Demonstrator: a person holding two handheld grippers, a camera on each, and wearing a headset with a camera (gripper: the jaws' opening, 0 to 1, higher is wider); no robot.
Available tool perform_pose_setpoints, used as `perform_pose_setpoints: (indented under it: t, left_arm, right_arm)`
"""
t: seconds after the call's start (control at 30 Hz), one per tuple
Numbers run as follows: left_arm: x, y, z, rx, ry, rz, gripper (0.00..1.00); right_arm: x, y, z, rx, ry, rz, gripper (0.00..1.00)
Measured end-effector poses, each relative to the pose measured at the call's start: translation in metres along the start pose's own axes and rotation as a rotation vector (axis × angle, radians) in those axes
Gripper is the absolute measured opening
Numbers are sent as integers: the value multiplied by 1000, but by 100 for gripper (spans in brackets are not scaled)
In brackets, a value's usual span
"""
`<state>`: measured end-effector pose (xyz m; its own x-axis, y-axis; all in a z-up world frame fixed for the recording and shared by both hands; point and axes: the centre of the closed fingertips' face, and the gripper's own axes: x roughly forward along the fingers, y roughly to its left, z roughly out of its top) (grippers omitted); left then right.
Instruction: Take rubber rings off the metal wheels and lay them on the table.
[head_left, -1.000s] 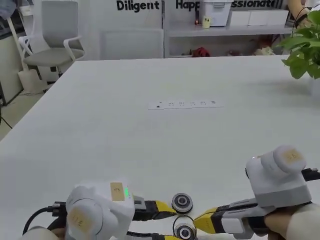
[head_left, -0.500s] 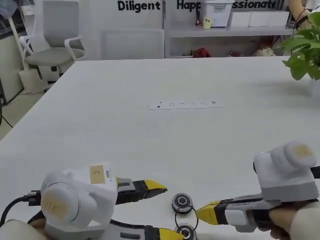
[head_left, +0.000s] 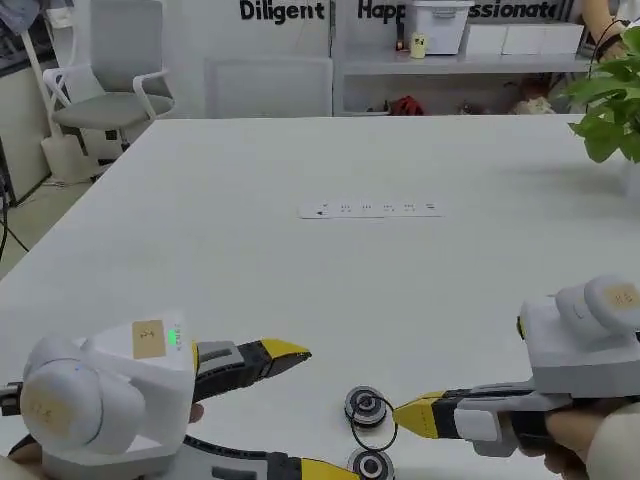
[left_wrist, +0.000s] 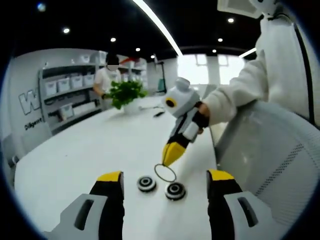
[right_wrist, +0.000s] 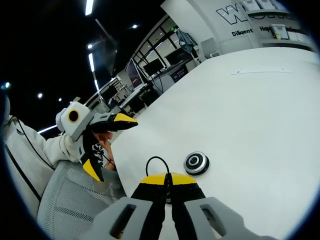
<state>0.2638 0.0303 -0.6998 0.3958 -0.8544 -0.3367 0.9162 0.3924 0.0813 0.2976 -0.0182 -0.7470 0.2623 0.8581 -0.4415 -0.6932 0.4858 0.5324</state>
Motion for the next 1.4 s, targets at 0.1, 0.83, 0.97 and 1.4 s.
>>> perform_pose_setpoints:
  t: [0.1, 0.83, 0.97, 1.4]
  left_arm:
    - [-4, 2, 0, 4, 4, 16, 70]
    - [-51, 16, -18, -89, 4, 141, 100]
    - [-60, 12, -22, -119, 12, 137, 100]
    - [-73, 4, -27, -143, 37, 130, 100]
  right_arm:
    - [0, 4, 3, 4, -9, 7, 0]
    - [7, 22, 4, -5, -7, 31, 0]
    - [10, 28, 4, -12, -6, 40, 0]
    - [20, 40, -5, -49, 32, 55, 0]
